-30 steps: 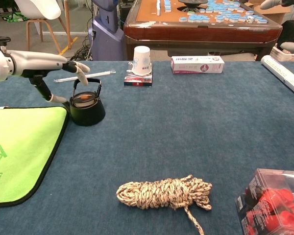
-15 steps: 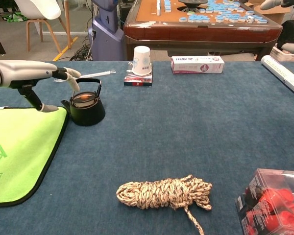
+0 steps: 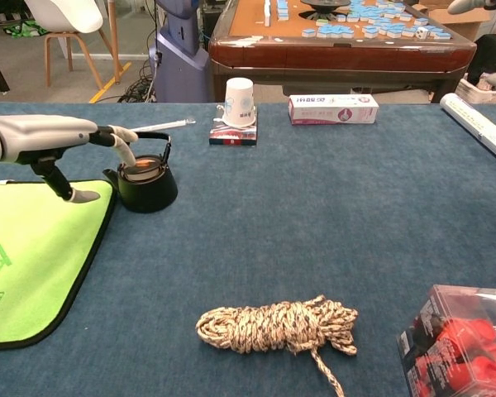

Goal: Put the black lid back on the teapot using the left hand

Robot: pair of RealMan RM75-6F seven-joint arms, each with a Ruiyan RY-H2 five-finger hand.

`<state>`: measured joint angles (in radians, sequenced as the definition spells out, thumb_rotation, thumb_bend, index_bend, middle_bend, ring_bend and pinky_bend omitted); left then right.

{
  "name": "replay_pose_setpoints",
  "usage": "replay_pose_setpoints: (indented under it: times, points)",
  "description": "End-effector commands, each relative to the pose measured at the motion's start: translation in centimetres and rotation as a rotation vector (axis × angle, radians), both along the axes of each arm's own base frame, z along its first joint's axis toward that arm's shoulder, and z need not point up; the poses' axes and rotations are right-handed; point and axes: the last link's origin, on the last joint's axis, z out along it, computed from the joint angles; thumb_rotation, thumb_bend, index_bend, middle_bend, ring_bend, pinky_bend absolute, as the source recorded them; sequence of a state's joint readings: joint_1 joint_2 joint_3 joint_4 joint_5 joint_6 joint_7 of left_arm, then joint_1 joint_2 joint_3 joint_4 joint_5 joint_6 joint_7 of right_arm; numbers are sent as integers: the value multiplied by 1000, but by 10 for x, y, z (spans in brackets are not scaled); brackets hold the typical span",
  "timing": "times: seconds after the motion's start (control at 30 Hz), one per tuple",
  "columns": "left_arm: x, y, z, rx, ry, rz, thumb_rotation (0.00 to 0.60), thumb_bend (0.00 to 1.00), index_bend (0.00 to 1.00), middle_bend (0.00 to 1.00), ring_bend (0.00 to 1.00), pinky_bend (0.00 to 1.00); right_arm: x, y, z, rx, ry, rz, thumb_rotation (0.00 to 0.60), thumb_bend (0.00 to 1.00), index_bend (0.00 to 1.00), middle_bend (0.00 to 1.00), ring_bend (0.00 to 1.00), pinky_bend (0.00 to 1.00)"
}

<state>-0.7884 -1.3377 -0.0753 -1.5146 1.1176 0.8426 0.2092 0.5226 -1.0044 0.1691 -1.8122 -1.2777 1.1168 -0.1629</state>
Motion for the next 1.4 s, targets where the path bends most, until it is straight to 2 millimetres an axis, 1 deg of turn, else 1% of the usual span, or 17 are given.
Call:
replay_pose_setpoints:
  times: [0.03,0.6,0.9,1.13,1.27,1.4]
  points:
    - [1,-1,-1,0,0,3,600,330,221,0,0,0,-1,1,0,0,-1,-1,600,412,5,0,0,0]
    - [3,2,-11,-8,25,34,600,330,221,0,0,0,-13,-3,1,17,-16,-5,600,411,5,0,0,0]
    - [4,-1,-14,-7,30,40,600,330,221,0,0,0,-18,-3,3,16,-26,-4,600,412,5,0,0,0]
    - [8,-5,-2,16,37,24,600,330,222,0,0,0,-23,-1,5,11,-38,-11,600,412,5,0,0,0]
    - [6,-10,7,27,55,27,600,330,222,0,0,0,-25,0,6,8,-42,-13,600,412,4,0,0,0]
    - [1,-20,22,36,52,46,600,330,222,0,0,0,-27,4,8,2,-43,-9,600,412,5,0,0,0]
